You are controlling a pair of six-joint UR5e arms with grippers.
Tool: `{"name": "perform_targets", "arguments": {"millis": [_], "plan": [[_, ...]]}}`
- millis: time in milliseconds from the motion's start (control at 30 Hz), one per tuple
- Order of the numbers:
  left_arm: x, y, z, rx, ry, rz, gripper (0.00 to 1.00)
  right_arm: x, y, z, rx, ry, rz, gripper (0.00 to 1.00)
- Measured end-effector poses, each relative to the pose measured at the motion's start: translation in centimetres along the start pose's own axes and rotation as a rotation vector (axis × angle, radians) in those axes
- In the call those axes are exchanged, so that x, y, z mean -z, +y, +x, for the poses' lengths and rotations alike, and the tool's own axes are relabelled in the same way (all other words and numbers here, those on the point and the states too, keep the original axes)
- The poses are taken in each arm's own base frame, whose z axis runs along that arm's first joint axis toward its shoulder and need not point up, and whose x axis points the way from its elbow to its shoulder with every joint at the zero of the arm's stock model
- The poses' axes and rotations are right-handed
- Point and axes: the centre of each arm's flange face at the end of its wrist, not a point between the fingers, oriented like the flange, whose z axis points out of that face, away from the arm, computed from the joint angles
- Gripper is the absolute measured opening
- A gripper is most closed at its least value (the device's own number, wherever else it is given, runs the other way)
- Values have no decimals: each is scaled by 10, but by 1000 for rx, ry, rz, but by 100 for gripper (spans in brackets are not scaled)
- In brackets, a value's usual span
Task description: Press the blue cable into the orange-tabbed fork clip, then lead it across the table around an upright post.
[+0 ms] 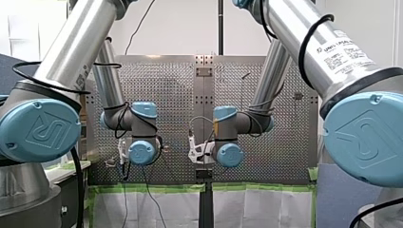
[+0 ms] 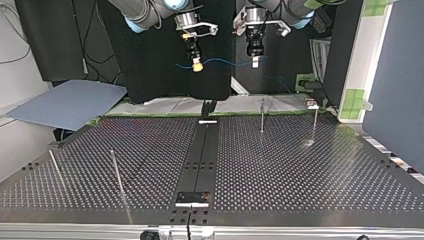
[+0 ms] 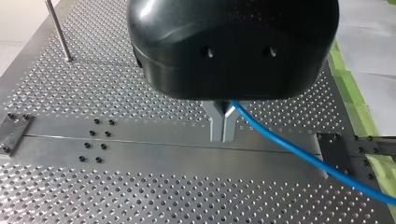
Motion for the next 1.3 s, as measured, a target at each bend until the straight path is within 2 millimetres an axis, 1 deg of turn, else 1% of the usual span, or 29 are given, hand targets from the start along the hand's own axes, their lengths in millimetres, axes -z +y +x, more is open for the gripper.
{"name": "perform_targets", "arguments": {"millis": [133, 267, 333, 433, 567, 733, 867, 1000, 1200, 1300], "plan": [[1, -7, 4, -20, 13, 28, 0, -4, -2, -1, -12, -6, 14, 0], [0, -23, 2, -12, 18, 80, 0, -12, -7, 15, -45, 10, 35, 0], [-1, -30, -3, 3, 14, 100, 0, -13, -9, 23, -61, 15, 43, 0], [-2, -34, -12, 28, 13, 111, 0, -11, -9, 36, -89, 16, 57, 0], [-1, -31, -23, 62, 17, 106, 0, -9, -5, 53, -128, 14, 62, 0], [9, -17, -31, 104, 30, 83, 0, -4, 2, 76, -176, 9, 59, 0], [9, -13, -42, 150, -3, 72, 0, -3, 5, 94, -193, 34, 57, 0], [6, -12, -40, 173, -19, 67, 0, -6, 4, 93, -201, 54, 64, 0], [0, -11, -25, 179, -19, 76, 0, -8, -2, 88, -220, 73, 100, 0], [-4, -8, -16, 185, -18, 68, 0, -10, -6, 80, -226, 76, 110, 0]]}}
